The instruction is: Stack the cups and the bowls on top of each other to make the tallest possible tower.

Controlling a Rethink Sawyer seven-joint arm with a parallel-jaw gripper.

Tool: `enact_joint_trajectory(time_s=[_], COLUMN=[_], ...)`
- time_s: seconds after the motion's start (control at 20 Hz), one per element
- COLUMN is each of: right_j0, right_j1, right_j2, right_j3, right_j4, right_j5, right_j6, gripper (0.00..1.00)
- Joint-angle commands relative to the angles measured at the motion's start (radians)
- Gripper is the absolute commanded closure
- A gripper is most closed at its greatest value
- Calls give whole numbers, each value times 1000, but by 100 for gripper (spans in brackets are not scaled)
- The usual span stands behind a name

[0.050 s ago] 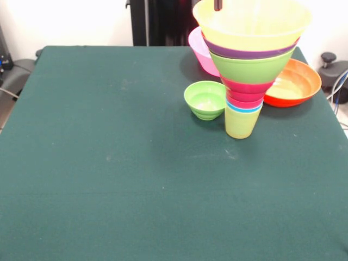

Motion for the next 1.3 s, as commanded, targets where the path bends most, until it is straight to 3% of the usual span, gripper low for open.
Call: enact_joint_trajectory(time_s=[0.05,0.4,0.7,1.3], right_j0=[24,27,-2,-127], right_j1=[77,70,21,-116], right_j2=[-15,-15,9,181], right_j3=[-45,-40,-24,14], right_j4=[-9,-7,-11,11], right_j5=[26,27,75,200], right_j6=[132,137,138,176], gripper=[0,0,0,0])
